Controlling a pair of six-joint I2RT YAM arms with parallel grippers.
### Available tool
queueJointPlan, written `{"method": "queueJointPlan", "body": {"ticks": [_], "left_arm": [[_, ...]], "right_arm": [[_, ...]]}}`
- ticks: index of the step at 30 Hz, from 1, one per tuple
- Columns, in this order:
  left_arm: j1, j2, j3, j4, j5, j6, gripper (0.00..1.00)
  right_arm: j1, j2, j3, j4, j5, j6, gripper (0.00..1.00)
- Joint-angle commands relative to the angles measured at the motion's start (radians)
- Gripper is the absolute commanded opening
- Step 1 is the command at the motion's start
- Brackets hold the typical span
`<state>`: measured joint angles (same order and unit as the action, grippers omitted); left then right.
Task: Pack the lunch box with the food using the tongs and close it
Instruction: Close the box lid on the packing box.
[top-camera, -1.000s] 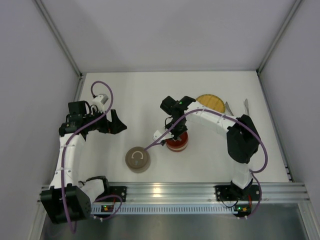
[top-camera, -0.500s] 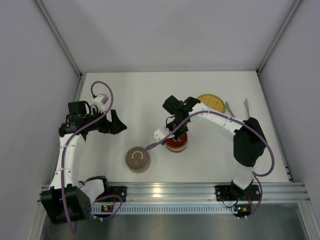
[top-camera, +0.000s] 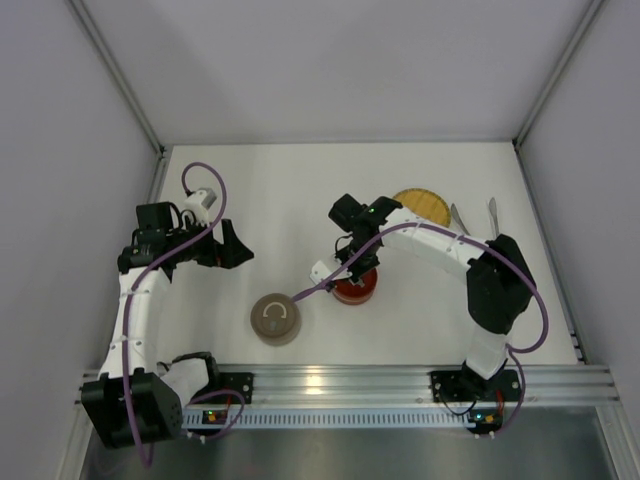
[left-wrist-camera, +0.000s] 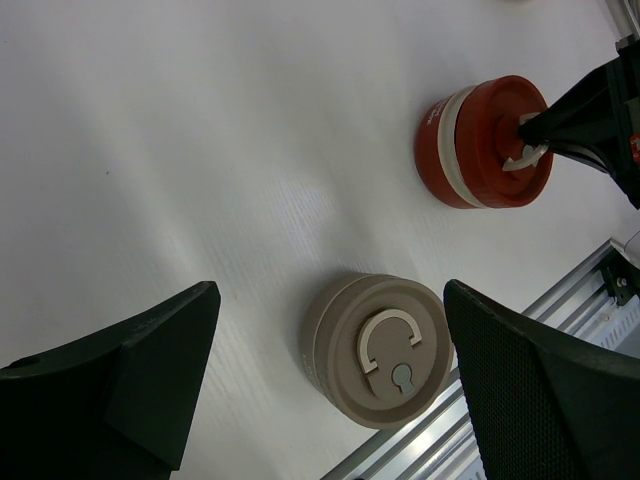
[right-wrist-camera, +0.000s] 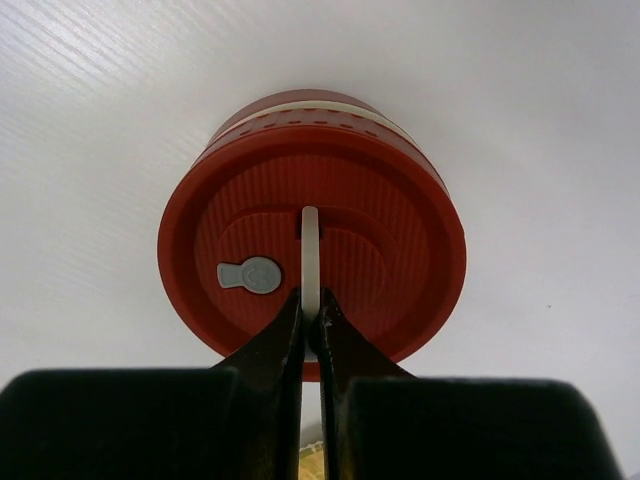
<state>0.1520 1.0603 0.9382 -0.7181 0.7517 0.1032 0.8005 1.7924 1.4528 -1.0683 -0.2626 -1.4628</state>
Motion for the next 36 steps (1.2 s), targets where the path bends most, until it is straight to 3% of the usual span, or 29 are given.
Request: {"method": "queueJointPlan", "body": {"ticks": [1,26,30,36], "left_arm": [[0.006,-0.02,-0.007,0.032,0.026,0.013,0.98],[0.006,-0.019,-0.009,0.036,0.02,0.015,0.98],[0.004,-0.023,-0.004,0.032,0.009,0.015,0.98],[0.006,-0.042,0.005,0.026,-0.005,0.001,0.98]], "right_arm": [[-0.004,-0.014,0.009,0.039,-0.029,-0.014,0.0],[-0.004,0.021,-0.049,0.084,-0.03,0.045,0.0],[-0.004,0.025,-0.054,0.109,-0.044,0.149,0.0],[-0.007,0.027,-0.121,0.261,-0.003,0.55,0.0]]}}
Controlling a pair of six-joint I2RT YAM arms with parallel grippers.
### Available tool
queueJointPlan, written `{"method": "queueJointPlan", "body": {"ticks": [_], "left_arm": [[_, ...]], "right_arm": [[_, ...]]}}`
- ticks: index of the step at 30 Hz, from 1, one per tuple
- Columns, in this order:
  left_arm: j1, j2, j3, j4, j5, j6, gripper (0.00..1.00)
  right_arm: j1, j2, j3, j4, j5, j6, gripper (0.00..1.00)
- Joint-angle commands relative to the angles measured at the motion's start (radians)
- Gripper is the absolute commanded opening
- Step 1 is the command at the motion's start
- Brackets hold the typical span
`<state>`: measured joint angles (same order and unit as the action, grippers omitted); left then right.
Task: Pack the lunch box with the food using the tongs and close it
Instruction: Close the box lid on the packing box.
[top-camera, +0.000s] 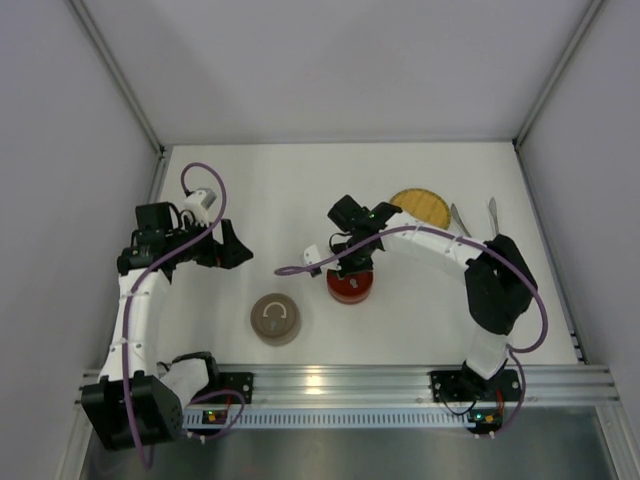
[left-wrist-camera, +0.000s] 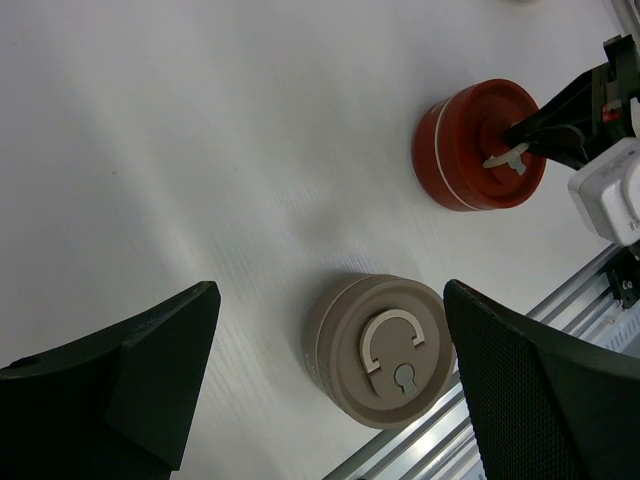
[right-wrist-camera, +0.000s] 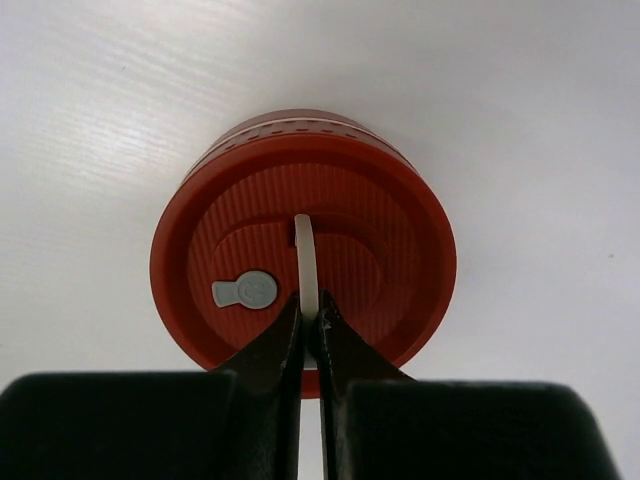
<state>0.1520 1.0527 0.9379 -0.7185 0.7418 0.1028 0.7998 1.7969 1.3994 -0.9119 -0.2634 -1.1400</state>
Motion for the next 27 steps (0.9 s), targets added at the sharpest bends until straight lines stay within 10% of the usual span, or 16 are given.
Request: {"method": "queueJointPlan", "body": {"ticks": [1,10,27], "left_arm": [[0.006,-0.036,0.007,0.027,0.005,0.002,0.98],[0.008,-0.071,0.038,-0.002,-0.047,0.054,0.98],[0.008,-0.057,0.099,-0.052,-0.07,0.092,0.98]], "right_arm": [[-0.007,0.018,-0.086,0.123,-0.01,0.309,0.0],[-0.005,-0.149,-0.444,0.332,-0.08,0.802,0.0],[0.154,-0.126,-0.396,0.176,-0.185,0.701,0.0]]}}
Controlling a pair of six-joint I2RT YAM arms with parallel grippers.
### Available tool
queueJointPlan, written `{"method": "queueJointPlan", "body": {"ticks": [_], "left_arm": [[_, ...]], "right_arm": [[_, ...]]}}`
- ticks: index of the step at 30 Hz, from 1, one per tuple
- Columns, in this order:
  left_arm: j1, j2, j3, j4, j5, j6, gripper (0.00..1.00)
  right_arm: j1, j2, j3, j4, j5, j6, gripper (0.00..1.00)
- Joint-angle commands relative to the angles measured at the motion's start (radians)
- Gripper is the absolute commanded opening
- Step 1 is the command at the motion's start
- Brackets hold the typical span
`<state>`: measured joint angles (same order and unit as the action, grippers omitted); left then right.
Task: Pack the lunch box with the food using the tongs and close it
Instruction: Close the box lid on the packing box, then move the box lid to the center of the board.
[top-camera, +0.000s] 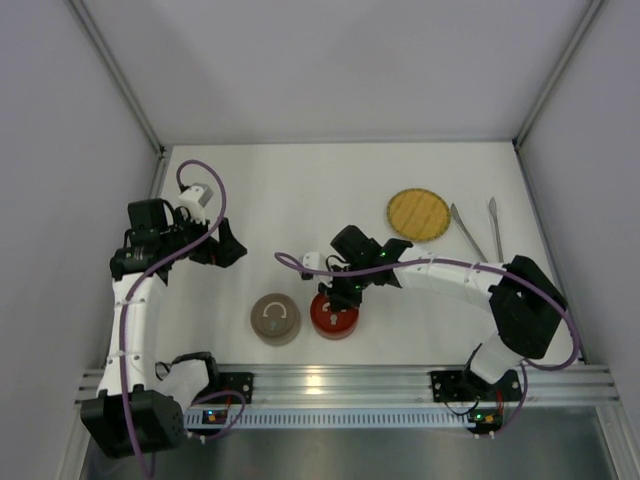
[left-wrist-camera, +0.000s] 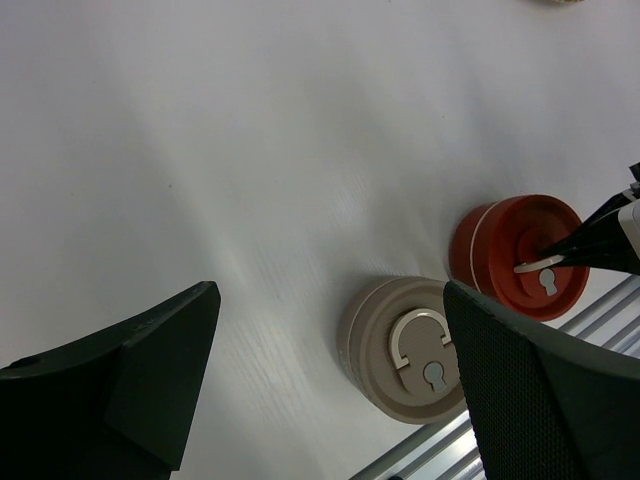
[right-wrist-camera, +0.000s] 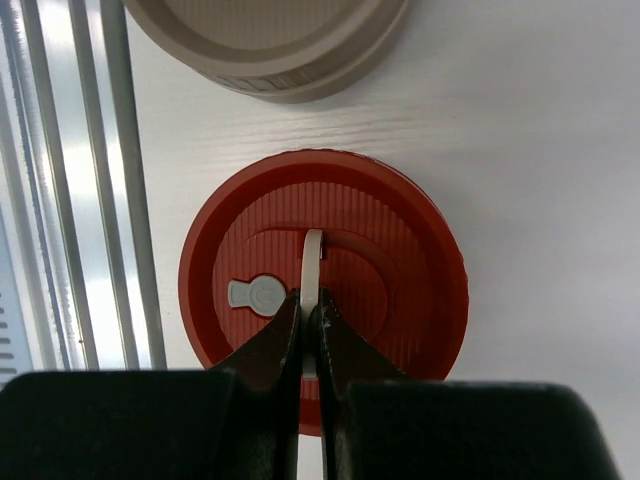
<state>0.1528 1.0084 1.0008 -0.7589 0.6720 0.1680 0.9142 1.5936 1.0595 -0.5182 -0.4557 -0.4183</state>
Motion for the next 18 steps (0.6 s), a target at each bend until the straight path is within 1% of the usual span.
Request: {"method": "queueJointPlan", "body": {"ticks": [1,10,12,13,14,15,18], "left_arm": [[0.005,-0.013,0.038,-0.011,0.003,0.028,0.98],[0.005,-0.004,0.033,-0.008,0.023,0.027,0.98],[0.007,-0.001,0.032,-0.003,0.028,0.025,0.98],[0.005,0.001,0.032,-0.002,0.031,0.027,0.98],[0.007,0.001,0.033,-0.002,0.035,0.025,0.98],[0.007,0.002,0.032,-0.002,0.037,0.024,0.98],[0.002,0.006,0.03,-0.002,0.044,0.027,0.98]], "right_arm": [[0.04,0.077,-0.056,-0.221,0.006,-0.022,0.0],[0.054,0.08,-0.044,-0.292,-0.005,-0.086,0.0],[0.054,0.089,-0.041,-0.312,-0.005,-0.097,0.06],[0.054,0.091,-0.038,-0.319,-0.005,-0.102,0.14],[0.054,0.094,-0.038,-0.319,-0.001,-0.103,0.17],[0.054,0.094,-0.039,-0.321,0.0,-0.105,0.22],[0.054,0.097,-0.039,-0.321,-0.001,-0.105,0.31]]}}
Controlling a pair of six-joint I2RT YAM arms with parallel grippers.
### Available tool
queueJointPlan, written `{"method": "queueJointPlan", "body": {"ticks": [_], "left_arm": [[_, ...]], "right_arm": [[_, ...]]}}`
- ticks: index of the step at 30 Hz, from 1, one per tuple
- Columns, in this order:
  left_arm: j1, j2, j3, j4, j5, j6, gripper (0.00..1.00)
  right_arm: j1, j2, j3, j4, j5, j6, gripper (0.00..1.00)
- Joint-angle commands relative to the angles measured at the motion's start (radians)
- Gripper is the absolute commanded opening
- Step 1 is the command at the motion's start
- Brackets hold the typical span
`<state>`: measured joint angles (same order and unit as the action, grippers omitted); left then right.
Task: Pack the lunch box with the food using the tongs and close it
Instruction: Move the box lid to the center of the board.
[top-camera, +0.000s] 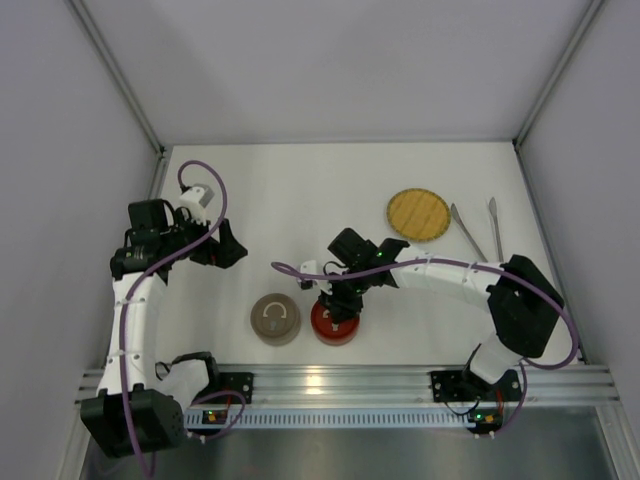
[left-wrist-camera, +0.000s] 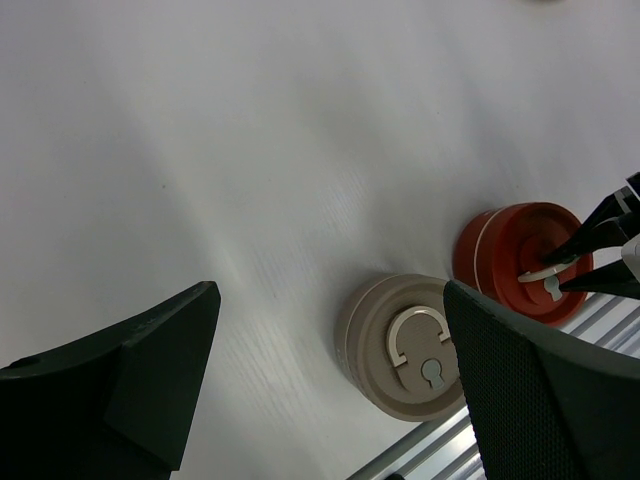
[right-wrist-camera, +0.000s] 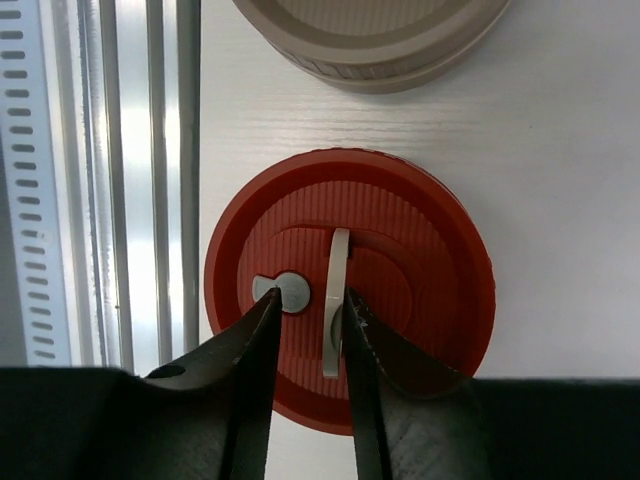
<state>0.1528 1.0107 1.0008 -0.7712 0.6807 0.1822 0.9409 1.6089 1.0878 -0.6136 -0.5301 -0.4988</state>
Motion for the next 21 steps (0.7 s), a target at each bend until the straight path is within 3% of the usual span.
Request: {"method": "queueJointPlan", "body": {"ticks": [1,11,14,18,20,21], "left_arm": [[0.01,0.003,0.03,0.01,0.037,0.014,0.98],[0.005,0.006,0.013,0.018,0.065,-0.001,0.98],[0.007,0.003,0.012,0.019,0.077,-0.015,0.98],[0.007,-0.004,0.016,0.021,0.071,-0.021,0.98],[0.007,-0.007,0.018,0.023,0.066,-0.024,0.98],[0.007,-0.009,0.019,0.02,0.068,-0.024,0.98]], "right_arm": [[0.027,0.083,-0.062,-0.23,0.07,-0.023,0.31],[0.009,0.037,-0.005,-0.219,0.053,0.005,0.46],[-0.033,0.017,0.03,-0.216,0.058,0.002,0.64],[-0.073,-0.021,0.073,-0.198,0.093,0.006,0.77],[-0.103,-0.04,0.096,-0.195,0.093,0.006,0.79],[-0.114,-0.046,0.119,-0.196,0.091,0.006,0.86]]}}
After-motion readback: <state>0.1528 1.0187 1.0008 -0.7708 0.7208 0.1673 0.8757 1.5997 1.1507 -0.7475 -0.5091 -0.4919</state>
